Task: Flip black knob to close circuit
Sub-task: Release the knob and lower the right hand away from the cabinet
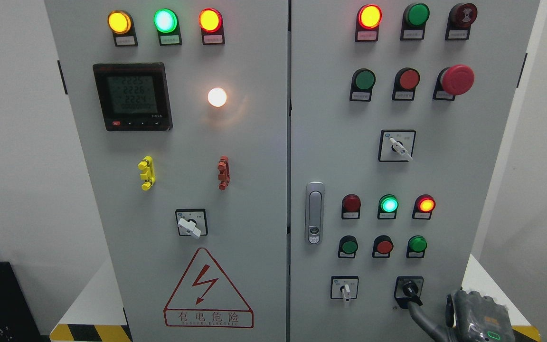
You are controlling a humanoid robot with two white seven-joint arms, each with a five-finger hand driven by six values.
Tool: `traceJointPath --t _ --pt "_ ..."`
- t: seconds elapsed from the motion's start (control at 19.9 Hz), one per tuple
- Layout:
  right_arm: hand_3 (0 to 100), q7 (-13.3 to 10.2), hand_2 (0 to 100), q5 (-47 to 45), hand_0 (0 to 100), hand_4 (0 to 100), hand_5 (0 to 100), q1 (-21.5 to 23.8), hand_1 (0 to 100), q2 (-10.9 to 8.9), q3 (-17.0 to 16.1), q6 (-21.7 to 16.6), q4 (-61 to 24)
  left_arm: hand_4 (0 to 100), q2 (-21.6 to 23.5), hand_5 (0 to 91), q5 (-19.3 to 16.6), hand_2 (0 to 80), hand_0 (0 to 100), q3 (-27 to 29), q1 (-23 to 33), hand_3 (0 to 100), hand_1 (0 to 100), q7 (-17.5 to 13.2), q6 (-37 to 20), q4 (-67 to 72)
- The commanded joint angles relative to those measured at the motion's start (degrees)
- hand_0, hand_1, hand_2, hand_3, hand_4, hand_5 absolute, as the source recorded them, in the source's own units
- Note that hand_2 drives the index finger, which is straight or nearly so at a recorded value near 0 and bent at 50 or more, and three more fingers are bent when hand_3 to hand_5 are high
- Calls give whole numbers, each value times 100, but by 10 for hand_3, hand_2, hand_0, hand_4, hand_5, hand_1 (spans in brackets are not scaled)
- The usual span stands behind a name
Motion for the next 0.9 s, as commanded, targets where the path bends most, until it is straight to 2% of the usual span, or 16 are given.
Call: traceJointPath --t 0.0,0.2,0.5,0.6,0.75,0.8,0.85 --pt "1000 -127 871 -4 0 802 889 158 0 69 119 -2 -70 26 7 0 44 0 0 62 193 48 0 -2 1 -193" --pt "1000 -303 871 -3 0 802 889 334 0 218 339 7 -105 26 -2 0 44 0 0 62 193 48 0 -2 1 -193" --pt "1000 -435 868 -39 0 802 889 466 0 359 445 7 -105 27 7 0 44 0 0 62 193 48 0 -2 1 -193" --pt "1000 -461 866 -126 0 802 891 519 0 499 436 -28 -114 28 7 0 44 0 0 62 193 49 0 -2 1 -193" --pt "1000 -785 830 -1045 0 804 883 746 2 561 383 -255 -210 27 -2 0 44 0 0 62 193 49 0 -2 1 -193" --pt "963 -821 791 -1380 0 785 847 869 4 561 357 -413 -350 27 -2 0 44 0 0 62 193 50 0 -2 1 -193" --pt "948 -813 704 -1818 0 770 766 1036 11 579 305 -589 -525 27 7 0 44 0 0 62 193 50 0 -2 1 -193"
